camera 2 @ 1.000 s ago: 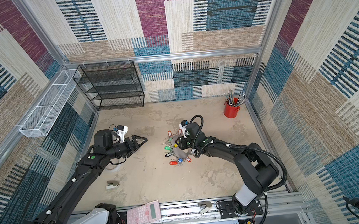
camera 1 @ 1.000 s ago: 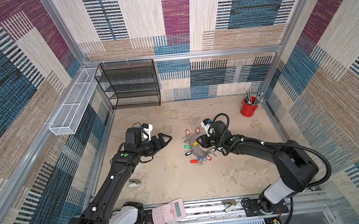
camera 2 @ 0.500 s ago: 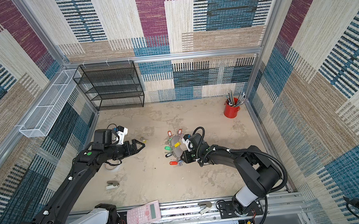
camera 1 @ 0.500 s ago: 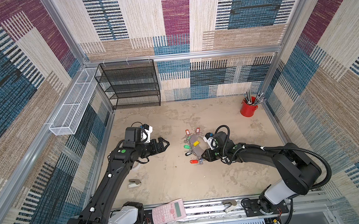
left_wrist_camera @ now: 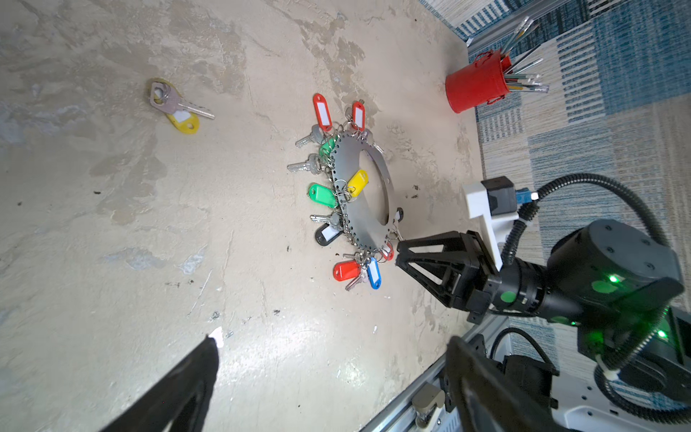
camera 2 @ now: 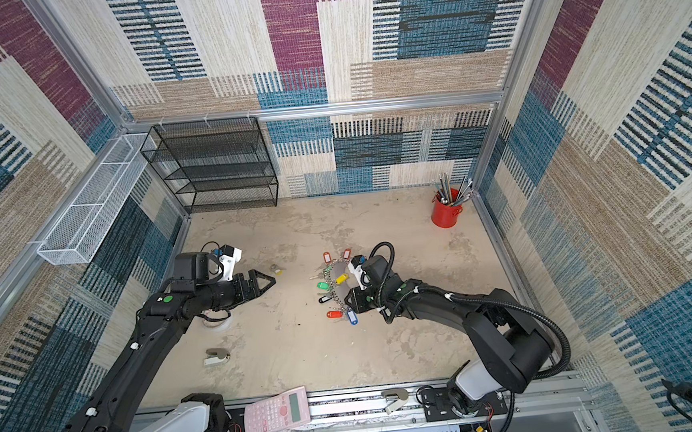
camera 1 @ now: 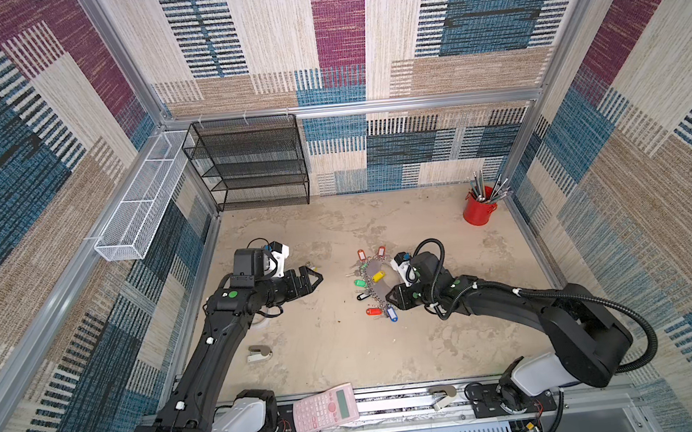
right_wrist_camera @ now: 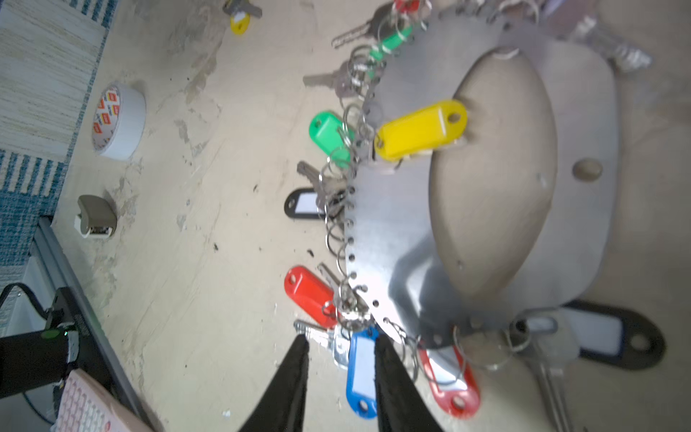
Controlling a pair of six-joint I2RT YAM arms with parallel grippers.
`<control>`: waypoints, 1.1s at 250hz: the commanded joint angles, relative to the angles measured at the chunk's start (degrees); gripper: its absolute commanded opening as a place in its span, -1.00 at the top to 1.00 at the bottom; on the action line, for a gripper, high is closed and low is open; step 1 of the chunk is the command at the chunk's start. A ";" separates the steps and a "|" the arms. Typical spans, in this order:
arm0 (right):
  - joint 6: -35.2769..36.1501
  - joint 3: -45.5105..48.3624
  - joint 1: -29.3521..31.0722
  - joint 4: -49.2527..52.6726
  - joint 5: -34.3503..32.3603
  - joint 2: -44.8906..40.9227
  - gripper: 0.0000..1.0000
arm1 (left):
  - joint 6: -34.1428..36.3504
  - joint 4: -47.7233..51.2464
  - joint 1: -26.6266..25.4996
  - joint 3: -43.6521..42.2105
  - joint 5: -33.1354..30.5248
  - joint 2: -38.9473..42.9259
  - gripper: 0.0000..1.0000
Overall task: Put the keys on the keyring
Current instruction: 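Reach the right gripper to the steel keyring plate edge while the left gripper moves forward, then close the right gripper on the steel plate rim near the black-tagged key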
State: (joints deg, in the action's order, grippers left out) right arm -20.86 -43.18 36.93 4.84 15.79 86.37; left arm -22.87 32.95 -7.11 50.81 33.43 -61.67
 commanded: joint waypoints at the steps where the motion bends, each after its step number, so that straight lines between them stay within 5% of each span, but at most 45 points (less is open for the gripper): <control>1: 2.07 -3.91 2.09 1.49 -5.70 3.77 0.30 | -0.90 -2.05 0.56 -0.86 2.35 1.10 -0.90; 136: 3.25 -12.94 7.19 2.42 -14.12 15.27 0.31 | -3.66 -5.82 3.94 -3.17 7.15 1.79 -0.91; 275: 1.81 -13.92 12.44 4.55 -26.54 18.48 0.57 | -6.87 -9.78 6.41 -5.19 10.82 1.38 -0.88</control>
State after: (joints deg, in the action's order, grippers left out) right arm -18.24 -57.08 48.25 7.88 -5.02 104.22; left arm -28.25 25.93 -1.19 46.19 42.37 -60.10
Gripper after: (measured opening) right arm 0.237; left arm 0.941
